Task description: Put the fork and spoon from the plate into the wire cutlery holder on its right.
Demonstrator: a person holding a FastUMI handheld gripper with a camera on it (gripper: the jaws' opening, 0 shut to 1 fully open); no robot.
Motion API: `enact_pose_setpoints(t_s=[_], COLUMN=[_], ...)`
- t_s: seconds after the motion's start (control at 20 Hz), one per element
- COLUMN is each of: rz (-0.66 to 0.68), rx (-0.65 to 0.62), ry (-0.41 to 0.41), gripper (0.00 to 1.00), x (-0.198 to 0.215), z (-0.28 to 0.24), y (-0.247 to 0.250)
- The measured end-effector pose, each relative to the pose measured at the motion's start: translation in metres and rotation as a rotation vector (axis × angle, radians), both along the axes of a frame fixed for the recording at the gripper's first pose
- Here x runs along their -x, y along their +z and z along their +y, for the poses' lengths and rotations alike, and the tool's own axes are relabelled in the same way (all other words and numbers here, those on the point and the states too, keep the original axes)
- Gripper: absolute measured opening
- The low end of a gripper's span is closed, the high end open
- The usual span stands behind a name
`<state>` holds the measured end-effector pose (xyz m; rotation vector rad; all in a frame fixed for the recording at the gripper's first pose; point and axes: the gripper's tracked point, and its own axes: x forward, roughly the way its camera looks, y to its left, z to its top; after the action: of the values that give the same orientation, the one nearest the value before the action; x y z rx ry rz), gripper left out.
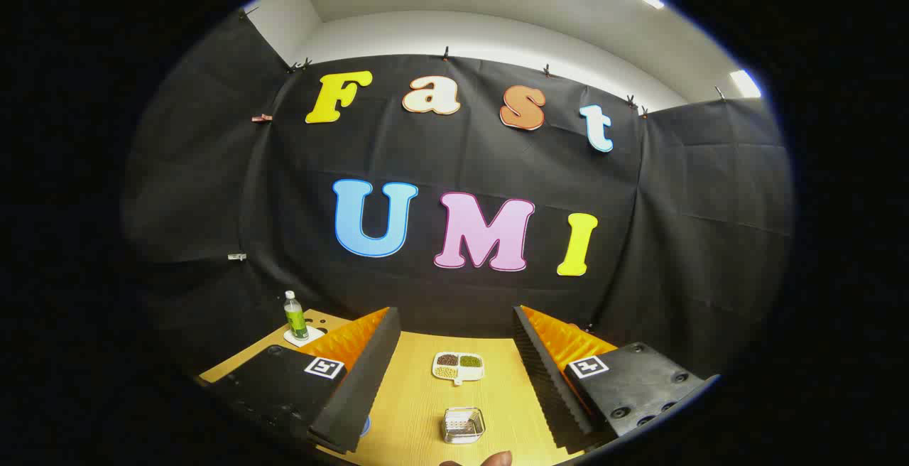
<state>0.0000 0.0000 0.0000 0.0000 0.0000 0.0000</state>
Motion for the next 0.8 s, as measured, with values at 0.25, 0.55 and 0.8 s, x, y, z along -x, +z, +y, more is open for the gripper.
enact_pose_setpoints(t_s=[0.25, 0.55, 0.8], rz=[0.002, 0.003, 0.004], rx=[-0.002, -0.005, -0.003], ry=[-0.003, -0.007, -0.004], gripper=[0.98, 0.98, 0.98], x=[-0.0005, -0.0006, -0.0015], z=[-0.0006, -0.0008, 0.0014], y=[-0.0007, -0.0009, -0.0008])
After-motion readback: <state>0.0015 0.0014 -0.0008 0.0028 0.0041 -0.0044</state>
